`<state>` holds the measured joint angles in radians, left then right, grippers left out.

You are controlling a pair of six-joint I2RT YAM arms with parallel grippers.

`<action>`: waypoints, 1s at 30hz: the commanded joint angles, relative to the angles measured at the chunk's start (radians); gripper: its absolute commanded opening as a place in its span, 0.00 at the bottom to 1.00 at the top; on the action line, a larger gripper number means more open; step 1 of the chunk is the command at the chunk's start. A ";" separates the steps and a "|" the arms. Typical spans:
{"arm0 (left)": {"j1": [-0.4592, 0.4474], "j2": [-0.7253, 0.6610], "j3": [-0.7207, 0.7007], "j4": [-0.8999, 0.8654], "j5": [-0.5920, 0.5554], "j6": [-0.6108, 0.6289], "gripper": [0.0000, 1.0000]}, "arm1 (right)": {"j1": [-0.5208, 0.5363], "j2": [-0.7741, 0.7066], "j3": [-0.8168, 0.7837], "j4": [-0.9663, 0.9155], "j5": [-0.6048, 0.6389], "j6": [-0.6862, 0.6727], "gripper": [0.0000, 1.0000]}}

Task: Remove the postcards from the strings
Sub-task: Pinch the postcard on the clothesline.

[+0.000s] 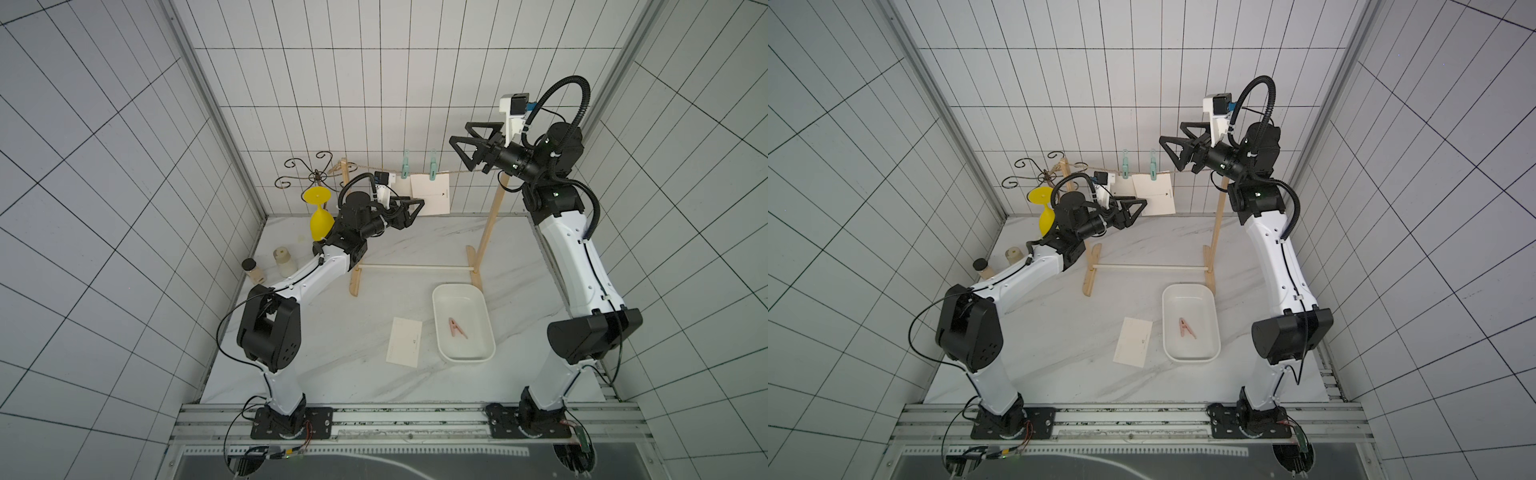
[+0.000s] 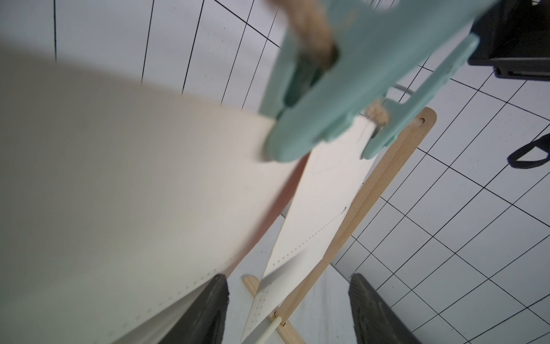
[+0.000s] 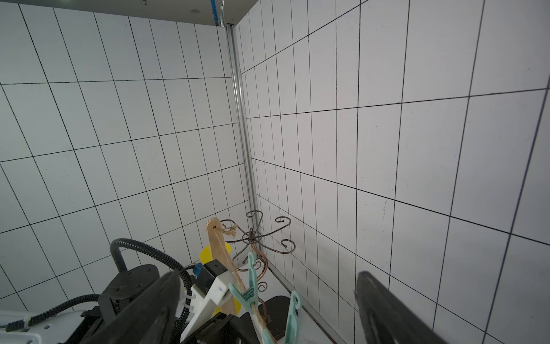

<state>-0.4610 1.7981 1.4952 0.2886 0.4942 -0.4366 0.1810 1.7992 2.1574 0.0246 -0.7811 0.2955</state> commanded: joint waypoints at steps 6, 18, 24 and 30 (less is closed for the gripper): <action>-0.001 0.047 0.056 0.032 0.036 -0.007 0.65 | -0.015 0.022 0.072 0.047 -0.038 0.028 0.93; -0.031 0.052 0.053 0.072 0.056 -0.011 0.65 | -0.018 0.009 0.050 0.050 -0.043 0.030 0.92; -0.041 0.050 0.039 0.097 0.058 -0.024 0.65 | -0.018 0.012 0.048 0.065 -0.051 0.042 0.92; -0.051 0.050 0.020 0.132 0.066 -0.045 0.64 | -0.018 0.045 0.070 0.076 -0.065 0.065 0.92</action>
<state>-0.5041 1.8359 1.5253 0.3786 0.5484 -0.4644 0.1741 1.8206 2.1658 0.0628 -0.8227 0.3401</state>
